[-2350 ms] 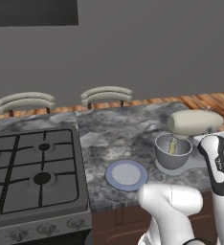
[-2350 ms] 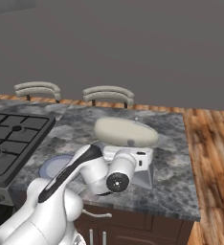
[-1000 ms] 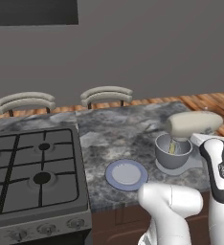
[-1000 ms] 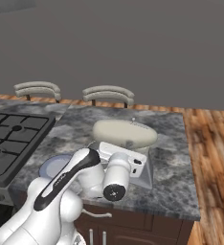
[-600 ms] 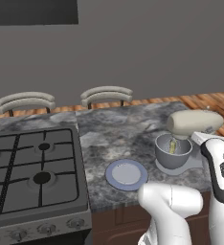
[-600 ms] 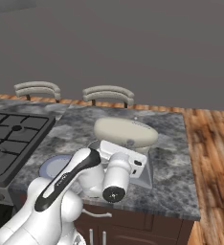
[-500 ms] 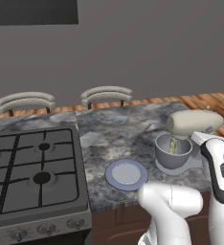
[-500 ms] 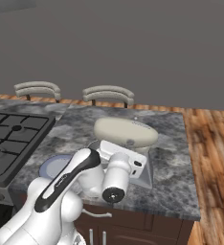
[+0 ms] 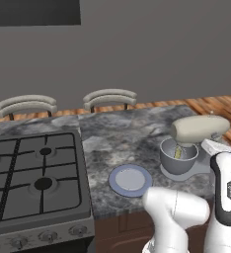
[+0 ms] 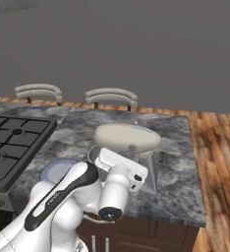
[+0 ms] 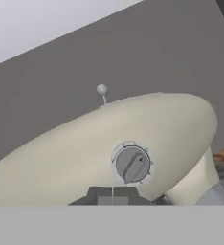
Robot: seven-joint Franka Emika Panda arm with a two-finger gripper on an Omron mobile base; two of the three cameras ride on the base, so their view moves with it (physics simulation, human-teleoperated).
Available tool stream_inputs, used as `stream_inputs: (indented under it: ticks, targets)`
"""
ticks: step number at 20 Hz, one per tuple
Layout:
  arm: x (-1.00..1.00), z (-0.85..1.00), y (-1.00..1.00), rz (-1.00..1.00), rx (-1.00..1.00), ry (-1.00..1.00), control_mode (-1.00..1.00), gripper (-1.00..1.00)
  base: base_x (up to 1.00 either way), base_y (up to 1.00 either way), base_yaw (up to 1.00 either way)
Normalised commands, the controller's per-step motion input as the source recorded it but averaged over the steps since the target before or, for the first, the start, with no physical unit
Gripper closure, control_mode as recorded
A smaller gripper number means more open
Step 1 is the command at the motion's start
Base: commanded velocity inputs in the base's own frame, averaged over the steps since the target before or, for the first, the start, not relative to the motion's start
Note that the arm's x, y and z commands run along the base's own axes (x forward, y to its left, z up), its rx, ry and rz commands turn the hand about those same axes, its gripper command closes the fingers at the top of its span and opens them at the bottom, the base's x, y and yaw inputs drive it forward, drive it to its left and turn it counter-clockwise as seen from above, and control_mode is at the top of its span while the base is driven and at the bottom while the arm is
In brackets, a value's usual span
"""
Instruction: Add butter and sugar cubes to the stand mixer bowl and then turn on the stand mixer to begin making frosting.
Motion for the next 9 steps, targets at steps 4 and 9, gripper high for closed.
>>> stream_inputs:
  ticks: [4,9]
  targets:
    - [-0.72,0.50,0.00,-0.04,0.06,-0.13,-1.00,1.00,0.00,0.00,0.00]
    - [-0.77,0.65,0.00,-0.02,0.04,-0.14,-1.00,1.00,0.00,0.00,0.00]
